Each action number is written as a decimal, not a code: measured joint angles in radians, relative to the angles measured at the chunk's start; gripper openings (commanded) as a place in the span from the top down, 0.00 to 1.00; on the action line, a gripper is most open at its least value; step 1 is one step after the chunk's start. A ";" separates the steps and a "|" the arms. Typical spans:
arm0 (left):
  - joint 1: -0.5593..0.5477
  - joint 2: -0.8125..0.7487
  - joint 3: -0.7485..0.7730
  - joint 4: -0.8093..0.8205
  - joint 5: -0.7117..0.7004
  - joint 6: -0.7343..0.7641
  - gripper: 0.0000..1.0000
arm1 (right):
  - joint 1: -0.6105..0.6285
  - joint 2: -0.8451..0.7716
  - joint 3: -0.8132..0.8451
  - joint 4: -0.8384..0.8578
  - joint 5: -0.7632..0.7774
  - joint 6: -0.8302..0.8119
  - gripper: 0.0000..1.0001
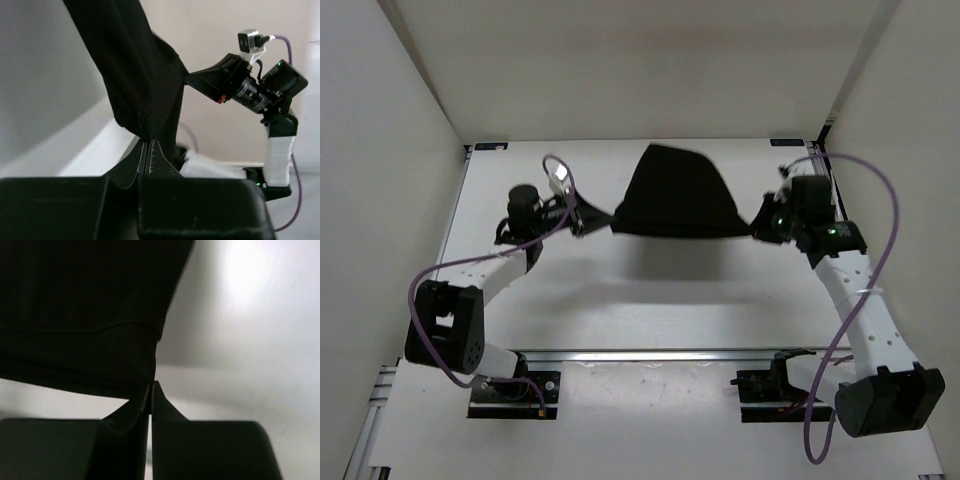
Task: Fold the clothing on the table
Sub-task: Flatten the skirt out, then fold the skirt
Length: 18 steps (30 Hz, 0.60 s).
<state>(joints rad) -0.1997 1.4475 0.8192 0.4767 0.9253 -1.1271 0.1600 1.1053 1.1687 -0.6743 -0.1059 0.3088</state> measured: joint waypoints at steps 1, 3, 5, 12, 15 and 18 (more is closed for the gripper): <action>-0.003 -0.033 -0.094 -0.034 -0.005 0.021 1.00 | 0.004 -0.013 -0.103 -0.018 -0.037 0.010 1.00; -0.021 -0.079 -0.241 -0.125 -0.026 0.062 1.00 | 0.013 -0.011 -0.267 -0.080 -0.093 0.028 0.99; -0.058 -0.116 -0.356 -0.236 -0.041 0.103 1.00 | 0.019 -0.023 -0.386 -0.188 -0.136 0.049 1.00; -0.075 -0.073 -0.264 -0.381 -0.038 0.148 1.00 | -0.105 -0.085 -0.246 -0.302 -0.200 0.073 1.00; -0.073 0.075 -0.014 -0.389 -0.035 0.179 1.00 | -0.115 0.043 -0.097 -0.247 -0.169 0.064 1.00; -0.071 0.270 0.273 -0.381 -0.029 0.169 1.00 | -0.109 0.260 0.132 -0.221 -0.096 0.039 1.00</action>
<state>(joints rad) -0.2710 1.7176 1.0920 0.0959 0.8967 -0.9581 0.0509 1.3651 1.3010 -0.8955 -0.2020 0.3473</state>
